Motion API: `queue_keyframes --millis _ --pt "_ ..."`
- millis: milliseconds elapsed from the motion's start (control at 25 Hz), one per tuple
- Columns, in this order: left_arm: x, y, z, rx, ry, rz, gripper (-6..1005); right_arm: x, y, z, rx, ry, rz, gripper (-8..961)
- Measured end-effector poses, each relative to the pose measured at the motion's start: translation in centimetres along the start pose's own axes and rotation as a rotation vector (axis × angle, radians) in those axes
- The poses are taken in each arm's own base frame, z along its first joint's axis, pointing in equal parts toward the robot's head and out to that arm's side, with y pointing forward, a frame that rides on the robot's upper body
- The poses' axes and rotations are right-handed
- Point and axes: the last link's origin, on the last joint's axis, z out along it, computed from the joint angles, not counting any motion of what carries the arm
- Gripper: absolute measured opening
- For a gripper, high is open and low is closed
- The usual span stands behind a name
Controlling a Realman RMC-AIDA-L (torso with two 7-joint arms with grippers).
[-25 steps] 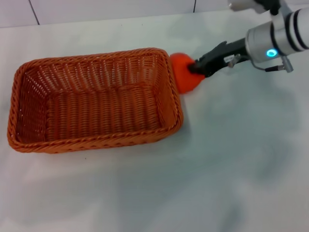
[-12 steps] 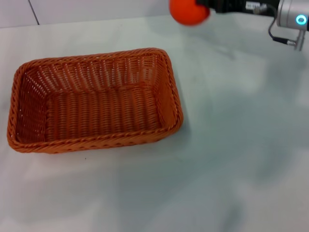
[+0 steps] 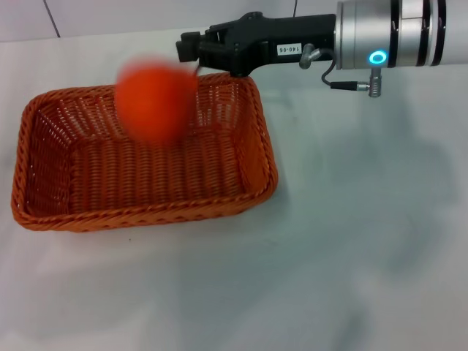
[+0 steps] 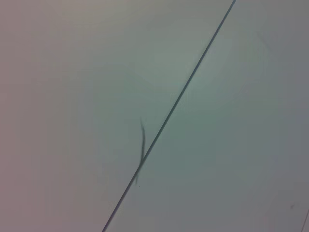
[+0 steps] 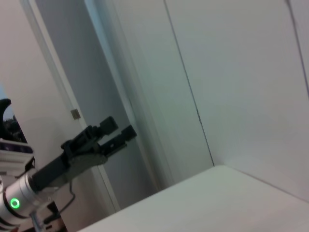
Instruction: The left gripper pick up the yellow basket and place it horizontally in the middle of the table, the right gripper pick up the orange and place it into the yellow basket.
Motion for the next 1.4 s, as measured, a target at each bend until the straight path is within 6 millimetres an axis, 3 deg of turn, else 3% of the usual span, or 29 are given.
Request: queue_keyframes --millis 200,400,480,520,720,880,1080,1400 --pt "-0.1 0.0 -0.3 0.006 -0.001 -0.002 810 -0.4 0.0 -0.4 -0.004 0.006 0.005 108" --pt "-0.1 0.0 -0.3 0.007 0.0 -0.005 810 -0.5 0.6 -2.1 -0.052 0.116 0.018 467" --pt "-0.2 0.0 -0.3 0.008 0.0 -0.011 810 -1.0 1.1 -4.3 -0.122 0.279 0.028 590" --pt "-0.3 0.0 -0.3 0.009 0.0 -0.012 810 -1.0 1.1 -4.3 -0.122 0.279 0.028 630" --pt "-0.4 0.0 -0.5 0.014 0.001 -0.011 811 -3.4 2.1 -9.0 -0.351 0.611 0.006 830" --pt "-0.5 -0.1 -0.6 0.021 0.007 -0.004 811 -6.2 2.7 -11.6 -0.612 0.747 -0.055 866" --pt "-0.5 -0.1 -0.8 0.041 0.055 0.029 811 -8.9 3.2 -13.5 -0.902 0.761 -0.147 912" --pt "-1.2 1.4 -2.3 0.162 0.336 0.338 811 -10.1 3.7 -15.4 -1.054 0.787 -0.103 930"
